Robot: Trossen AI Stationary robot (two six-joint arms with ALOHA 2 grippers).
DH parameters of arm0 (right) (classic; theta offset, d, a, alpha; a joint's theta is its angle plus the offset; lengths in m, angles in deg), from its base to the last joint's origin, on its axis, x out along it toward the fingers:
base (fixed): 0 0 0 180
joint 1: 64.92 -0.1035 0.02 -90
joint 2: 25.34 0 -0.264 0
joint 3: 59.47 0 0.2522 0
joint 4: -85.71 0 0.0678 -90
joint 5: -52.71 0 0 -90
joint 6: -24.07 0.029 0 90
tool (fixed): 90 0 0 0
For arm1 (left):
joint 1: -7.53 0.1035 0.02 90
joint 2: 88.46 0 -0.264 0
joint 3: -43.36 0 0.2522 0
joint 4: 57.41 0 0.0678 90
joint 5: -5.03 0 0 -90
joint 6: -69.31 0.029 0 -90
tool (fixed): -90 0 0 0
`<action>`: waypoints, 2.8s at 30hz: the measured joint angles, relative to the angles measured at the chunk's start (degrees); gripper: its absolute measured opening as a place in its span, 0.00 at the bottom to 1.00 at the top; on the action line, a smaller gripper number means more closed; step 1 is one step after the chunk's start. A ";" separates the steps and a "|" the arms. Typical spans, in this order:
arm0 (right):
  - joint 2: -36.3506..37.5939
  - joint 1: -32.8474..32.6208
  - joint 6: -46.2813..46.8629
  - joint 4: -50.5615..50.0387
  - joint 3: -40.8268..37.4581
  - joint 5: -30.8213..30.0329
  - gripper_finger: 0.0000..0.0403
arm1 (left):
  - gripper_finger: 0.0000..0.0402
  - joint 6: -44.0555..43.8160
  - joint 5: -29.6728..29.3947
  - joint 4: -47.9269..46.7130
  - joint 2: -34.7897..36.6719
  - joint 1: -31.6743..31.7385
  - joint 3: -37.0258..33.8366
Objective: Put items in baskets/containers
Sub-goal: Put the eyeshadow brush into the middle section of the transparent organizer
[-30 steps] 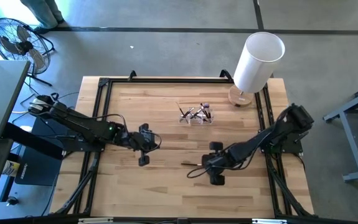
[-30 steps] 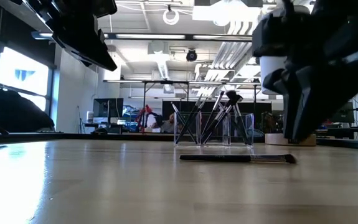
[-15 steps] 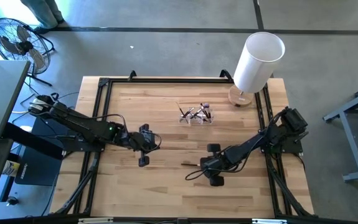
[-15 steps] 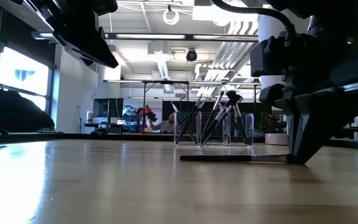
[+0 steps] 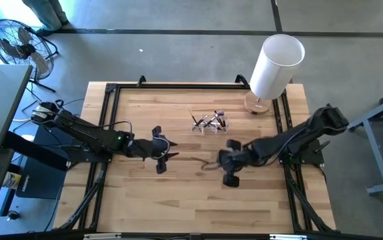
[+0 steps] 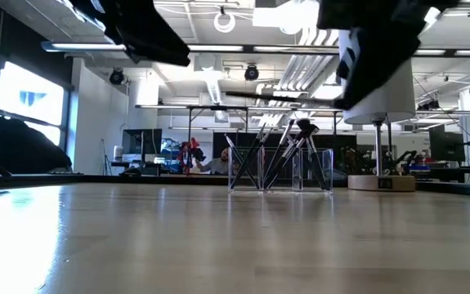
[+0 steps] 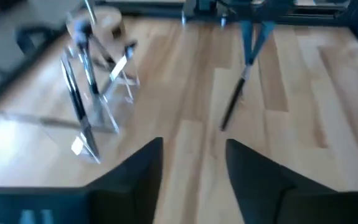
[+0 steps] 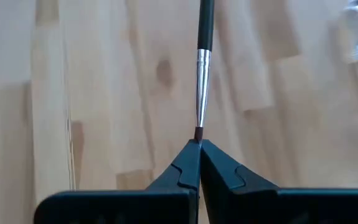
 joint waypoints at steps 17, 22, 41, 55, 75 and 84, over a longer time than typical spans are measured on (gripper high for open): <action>-5.86 14.89 -7.62 -22.38 23.38 6.42 0.00 | 0.40 27.79 -11.40 -31.80 -16.01 0.40 26.12; -9.85 16.17 -9.47 -25.46 29.95 6.81 0.00 | 0.38 28.03 -20.50 -37.47 -23.61 1.58 32.68; -10.78 16.13 -11.59 -24.34 32.12 10.26 0.00 | 0.05 27.82 -17.07 -36.87 -28.37 4.90 34.35; -9.81 16.65 -12.48 -32.90 32.10 8.35 0.19 | 0.00 15.13 -1.78 -37.06 -28.37 8.37 34.33; 31.63 11.05 4.11 53.02 -36.98 -8.41 0.33 | 0.00 -8.76 20.28 20.79 -24.52 14.17 14.46; 25.94 10.75 -7.76 75.56 -35.65 -14.16 0.32 | 0.00 -9.84 23.35 30.05 -24.52 17.89 17.61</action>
